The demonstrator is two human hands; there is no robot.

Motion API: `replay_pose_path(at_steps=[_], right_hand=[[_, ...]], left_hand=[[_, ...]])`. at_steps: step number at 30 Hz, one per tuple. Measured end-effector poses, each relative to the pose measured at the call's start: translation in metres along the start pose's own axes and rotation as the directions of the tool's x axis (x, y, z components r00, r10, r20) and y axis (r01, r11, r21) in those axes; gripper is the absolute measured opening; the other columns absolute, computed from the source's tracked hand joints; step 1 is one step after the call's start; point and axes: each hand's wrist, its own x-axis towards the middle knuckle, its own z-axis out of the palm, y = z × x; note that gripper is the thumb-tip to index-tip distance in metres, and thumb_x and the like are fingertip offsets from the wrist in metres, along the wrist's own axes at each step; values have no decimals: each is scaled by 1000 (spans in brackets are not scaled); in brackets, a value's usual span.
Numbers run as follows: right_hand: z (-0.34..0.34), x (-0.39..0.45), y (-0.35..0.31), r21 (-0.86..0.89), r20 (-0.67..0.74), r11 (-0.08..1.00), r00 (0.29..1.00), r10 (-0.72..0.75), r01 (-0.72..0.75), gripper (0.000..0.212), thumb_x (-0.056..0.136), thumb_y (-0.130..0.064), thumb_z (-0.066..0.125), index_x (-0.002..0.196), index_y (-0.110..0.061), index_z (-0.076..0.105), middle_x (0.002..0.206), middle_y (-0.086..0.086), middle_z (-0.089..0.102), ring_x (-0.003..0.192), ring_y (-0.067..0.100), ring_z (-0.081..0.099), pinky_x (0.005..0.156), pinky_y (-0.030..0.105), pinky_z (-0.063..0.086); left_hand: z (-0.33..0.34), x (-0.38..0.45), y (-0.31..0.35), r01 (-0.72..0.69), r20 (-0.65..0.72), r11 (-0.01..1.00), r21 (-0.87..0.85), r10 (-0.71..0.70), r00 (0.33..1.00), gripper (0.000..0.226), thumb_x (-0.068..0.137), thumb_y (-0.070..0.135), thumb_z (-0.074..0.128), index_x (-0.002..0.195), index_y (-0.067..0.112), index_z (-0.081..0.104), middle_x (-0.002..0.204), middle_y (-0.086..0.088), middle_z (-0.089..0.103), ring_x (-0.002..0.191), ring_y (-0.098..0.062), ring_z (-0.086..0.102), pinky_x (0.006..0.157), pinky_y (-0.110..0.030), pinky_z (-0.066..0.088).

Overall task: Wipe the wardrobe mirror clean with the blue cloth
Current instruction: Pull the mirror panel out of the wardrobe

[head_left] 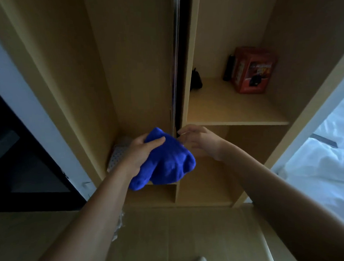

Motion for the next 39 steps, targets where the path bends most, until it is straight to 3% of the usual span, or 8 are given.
replay_pose_path(at_steps=[4, 9, 17, 20, 23, 29, 35, 39], right_hand=[[21, 6, -13, -82, 58, 996, 998, -20, 25, 31, 89, -23, 61, 118, -14, 58, 114, 3, 62, 103, 16, 58, 80, 24, 48], [31, 26, -15, -95, 11, 994, 999, -48, 49, 51, 88, -46, 57, 109, 1, 60, 110, 24, 63, 102, 38, 61, 93, 53, 47], [13, 66, -38, 445, 25, 894, 998, -64, 46, 44, 89, -36, 59, 122, -7, 56, 122, 16, 62, 112, 31, 59, 102, 49, 44], [9, 74, -53, 545, 2, 834, 994, -106, 88, 35, 93, -28, 53, 121, -7, 55, 119, 14, 62, 109, 27, 60, 95, 39, 49], [9, 85, -64, 577, 8, 811, 992, -127, 100, 34, 93, -27, 54, 120, -6, 54, 118, 15, 62, 108, 29, 61, 94, 40, 50], [17, 96, -87, 620, 39, 778, 987, -157, 99, 33, 91, -27, 57, 119, -9, 55, 121, 15, 61, 109, 30, 61, 93, 42, 51], [25, 103, -103, 651, -26, 748, 989, -146, 128, 27, 89, -23, 59, 109, -5, 55, 111, 16, 61, 102, 28, 61, 88, 39, 52], [16, 103, -121, 338, -267, 904, 948, -174, 261, 30, 93, -27, 54, 109, -1, 58, 96, 12, 61, 85, 19, 58, 69, 24, 50]], left_hand=[[-9, 6, 7, -2, 57, 1000, 6, 2, 998, 12, 82, 25, 67, 91, 19, 70, 87, 0, 73, 84, -16, 69, 72, -27, 52], [-20, 28, 20, 69, 65, 992, -104, -62, 996, 25, 80, 34, 68, 96, 14, 70, 98, -14, 72, 94, -32, 67, 87, -46, 52], [-11, 67, 63, -101, -76, 992, -79, 95, 993, 29, 78, 38, 69, 97, 17, 64, 97, -7, 69, 93, -25, 66, 76, -35, 52], [-12, 78, 70, -321, -239, 946, 32, 319, 917, 73, 56, 56, 75, 118, 28, 48, 117, 3, 55, 106, -11, 55, 86, -25, 45], [-17, 78, 68, -420, -231, 885, 199, 459, 858, 97, 48, 65, 61, 136, 33, 34, 130, 12, 41, 107, 9, 43, 82, -13, 35], [-15, 85, 67, -413, -52, 868, 276, 442, 895, 120, 40, 55, 79, 144, 34, 20, 136, 8, 44, 119, -13, 51, 94, -42, 50], [-25, 93, 87, -416, 19, 900, 129, 417, 909, 78, 56, 16, 84, 122, 32, 46, 112, 4, 62, 99, -16, 65, 80, -35, 57], [-42, 102, 94, -423, 7, 867, 262, 437, 899, 74, 65, 15, 82, 126, 30, 44, 113, 11, 59, 101, -10, 60, 84, -30, 52]])
